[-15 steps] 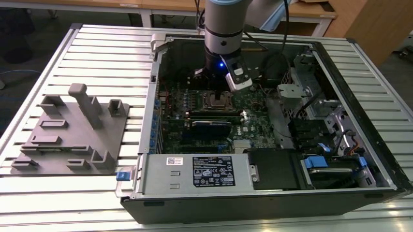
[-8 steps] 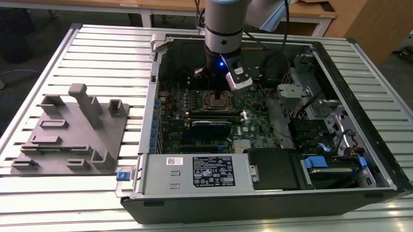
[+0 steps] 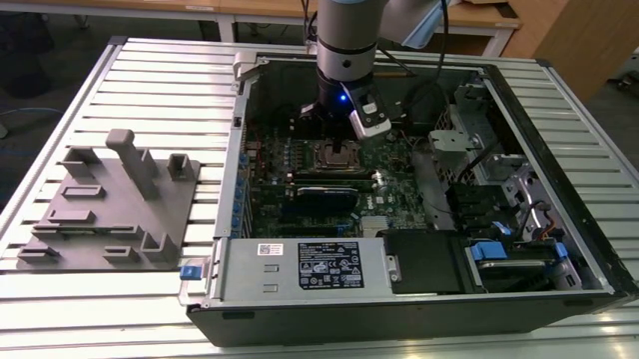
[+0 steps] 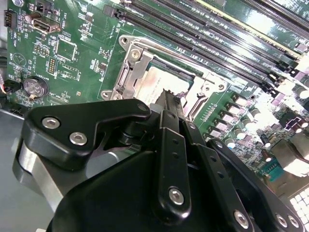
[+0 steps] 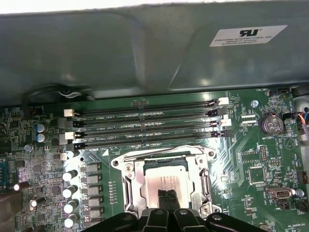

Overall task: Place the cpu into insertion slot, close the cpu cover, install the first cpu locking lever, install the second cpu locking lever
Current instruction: 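Install the second cpu locking lever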

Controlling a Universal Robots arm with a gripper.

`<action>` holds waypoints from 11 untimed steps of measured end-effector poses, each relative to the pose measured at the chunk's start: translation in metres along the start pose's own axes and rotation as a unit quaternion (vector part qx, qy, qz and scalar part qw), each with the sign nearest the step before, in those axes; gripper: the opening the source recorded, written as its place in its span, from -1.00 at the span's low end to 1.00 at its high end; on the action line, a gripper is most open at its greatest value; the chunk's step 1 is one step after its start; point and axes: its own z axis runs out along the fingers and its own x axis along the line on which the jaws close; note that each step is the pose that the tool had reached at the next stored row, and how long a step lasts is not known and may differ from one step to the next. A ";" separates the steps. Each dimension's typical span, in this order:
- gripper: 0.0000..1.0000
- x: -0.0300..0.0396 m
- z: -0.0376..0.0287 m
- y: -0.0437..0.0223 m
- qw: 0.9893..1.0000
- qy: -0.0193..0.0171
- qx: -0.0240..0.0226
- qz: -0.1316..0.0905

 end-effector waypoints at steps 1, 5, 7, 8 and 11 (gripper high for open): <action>-0.79 0.0000 0.0000 0.0000 1.000 0.000 0.000 0.000; -0.79 0.0000 0.0001 0.0001 1.000 0.001 0.000 0.000; -0.79 0.0000 0.0000 0.0001 1.000 0.001 0.000 0.000; -0.79 0.0000 -0.0001 0.0001 1.000 0.001 0.000 0.000; -0.79 0.0000 -0.0001 0.0000 1.000 0.001 0.000 0.000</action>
